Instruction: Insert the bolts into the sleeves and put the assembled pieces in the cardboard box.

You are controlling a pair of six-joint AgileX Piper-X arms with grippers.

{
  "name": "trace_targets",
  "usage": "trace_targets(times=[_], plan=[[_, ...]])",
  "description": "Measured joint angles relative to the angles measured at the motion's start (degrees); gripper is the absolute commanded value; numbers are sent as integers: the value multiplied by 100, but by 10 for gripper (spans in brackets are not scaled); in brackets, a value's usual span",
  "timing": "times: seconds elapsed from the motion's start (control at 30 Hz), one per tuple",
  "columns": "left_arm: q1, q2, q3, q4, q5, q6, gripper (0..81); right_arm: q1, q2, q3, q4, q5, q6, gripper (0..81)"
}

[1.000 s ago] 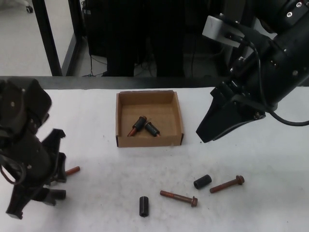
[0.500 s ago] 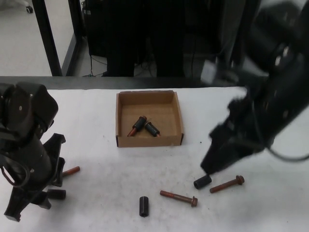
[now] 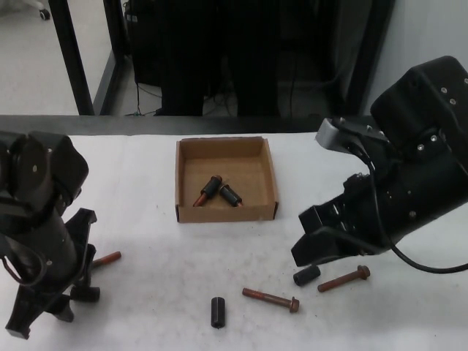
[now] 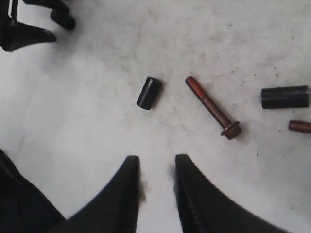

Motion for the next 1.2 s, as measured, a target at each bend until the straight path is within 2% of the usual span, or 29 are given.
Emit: trace_targets(times=[0.17,0.27,0.37,0.5,0.53,0.77,0.93,1.2], plan=[[9,29,0,-191,133,0,468,7,0,5,-61,6,167,246],[9,37,0,-217,162,0,424,7,0,5,-70,6,184,246],[9,37,0,-217,161,0,294,7,0,5,-70,14,197,246],[9,71,0,-354,161,0,18,7,0,5,-70,32,357,246],[9,75,0,-405,178,16,4,7,0,5,-70,32,372,246],[-5,101,0,-1485,331,1419,8,7,0,5,247,51,768,246],[-73,-18,11,-1936,315,2320,8,7,0,5,694,458,895,246],[-449,-499,6,-2983,573,3455,8,7,0,5,667,823,1553,248]])
